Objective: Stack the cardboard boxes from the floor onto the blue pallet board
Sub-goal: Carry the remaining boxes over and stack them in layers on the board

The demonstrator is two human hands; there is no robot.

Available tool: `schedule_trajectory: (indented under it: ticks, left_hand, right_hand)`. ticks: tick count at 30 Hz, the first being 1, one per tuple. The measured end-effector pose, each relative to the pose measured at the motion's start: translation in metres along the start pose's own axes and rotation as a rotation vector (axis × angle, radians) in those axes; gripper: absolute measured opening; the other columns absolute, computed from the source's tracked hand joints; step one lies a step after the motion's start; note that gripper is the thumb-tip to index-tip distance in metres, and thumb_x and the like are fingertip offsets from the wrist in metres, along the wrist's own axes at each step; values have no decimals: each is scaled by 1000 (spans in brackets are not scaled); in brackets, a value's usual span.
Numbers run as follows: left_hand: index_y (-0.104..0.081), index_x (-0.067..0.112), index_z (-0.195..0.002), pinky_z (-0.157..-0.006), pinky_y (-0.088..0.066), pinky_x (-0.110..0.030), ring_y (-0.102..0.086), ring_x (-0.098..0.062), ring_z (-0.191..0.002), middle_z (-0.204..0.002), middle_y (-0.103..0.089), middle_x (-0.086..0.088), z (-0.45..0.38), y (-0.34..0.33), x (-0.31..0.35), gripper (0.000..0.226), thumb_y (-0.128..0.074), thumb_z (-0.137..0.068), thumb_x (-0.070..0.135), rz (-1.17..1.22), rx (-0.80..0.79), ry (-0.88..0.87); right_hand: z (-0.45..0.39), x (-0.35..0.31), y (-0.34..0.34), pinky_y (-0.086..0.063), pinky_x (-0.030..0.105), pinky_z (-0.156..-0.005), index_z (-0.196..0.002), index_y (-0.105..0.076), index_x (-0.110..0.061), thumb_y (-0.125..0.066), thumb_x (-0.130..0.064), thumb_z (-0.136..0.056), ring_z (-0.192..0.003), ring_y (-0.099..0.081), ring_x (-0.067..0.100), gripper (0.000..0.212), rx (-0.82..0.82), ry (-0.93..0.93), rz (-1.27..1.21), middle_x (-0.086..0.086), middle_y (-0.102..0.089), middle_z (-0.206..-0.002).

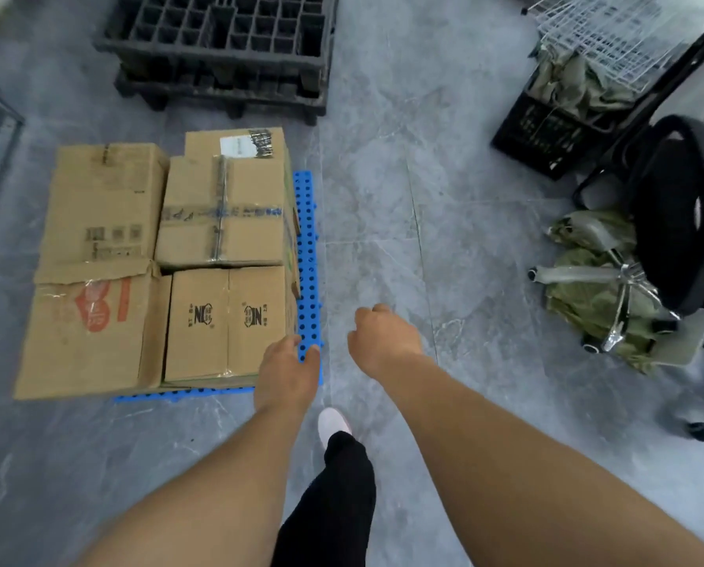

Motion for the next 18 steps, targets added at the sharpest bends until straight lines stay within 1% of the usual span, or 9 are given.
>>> schedule_trajectory:
  ticks: [3, 7, 10, 12, 15, 18]
  left_hand:
    - [-47, 16, -132, -95, -38, -33, -46, -19, -121, -137, -46, -3, -29, 11, 10, 41, -46, -94, 31, 47, 43, 76]
    - [-46, 17, -133, -97, -37, -33, -46, -20, -123, -139, -45, -3, -65, 26, 16, 42, -46, -94, 32, 72, 101, 159]
    - [-45, 18, -135, -98, -37, -34, -45, -20, -124, -139, -44, -4, -85, 33, 19, 43, -45, -94, 31, 113, 144, 230]
    - [-43, 18, -136, -99, -36, -35, -44, -21, -126, -140, -44, -4, -91, 35, 18, 44, -45, -94, 31, 167, 178, 282]
    - [-38, 21, -139, -98, -37, -36, -45, -22, -125, -140, -46, -2, -98, 35, 14, 47, -45, -94, 32, 264, 245, 388]
    - [-32, 22, -141, -99, -36, -35, -47, -23, -124, -140, -47, -2, -99, 34, 13, 50, -45, -94, 32, 352, 356, 481]
  right_hand:
    - [-37, -15, 18, -39, 32, -64, -109, -52, -10, -41, -13, -92, -79, -44, 21, 20, -55, 40, 29, 7, -49, -110]
    - [-85, -38, 34, -40, 32, -65, -109, -51, -11, -40, -14, -93, -80, -45, 21, 20, -95, 110, 65, 6, -48, -110]
    - [-110, -54, 39, -42, 33, -66, -109, -51, -12, -39, -14, -93, -84, -50, 22, 20, -134, 175, 117, 6, -49, -111]
    - [-125, -62, 40, -44, 33, -67, -112, -51, -12, -38, -14, -94, -90, -53, 23, 22, -163, 226, 175, 7, -49, -113]
    - [-150, -75, 41, -42, 34, -70, -124, -46, -12, -37, -17, -96, -102, -54, 27, 30, -211, 325, 276, 9, -48, -119]
    - [-174, -86, 42, -40, 34, -71, -123, -46, -10, -37, -18, -97, -104, -54, 27, 29, -231, 451, 354, 11, -50, -121]
Point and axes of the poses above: each hand's wrist, its own z-axis away from the middle knuckle, its own y-axis out of the back of the hand, x = y × z, the point moved 7 cm from there along -z, towards the middle knuckle
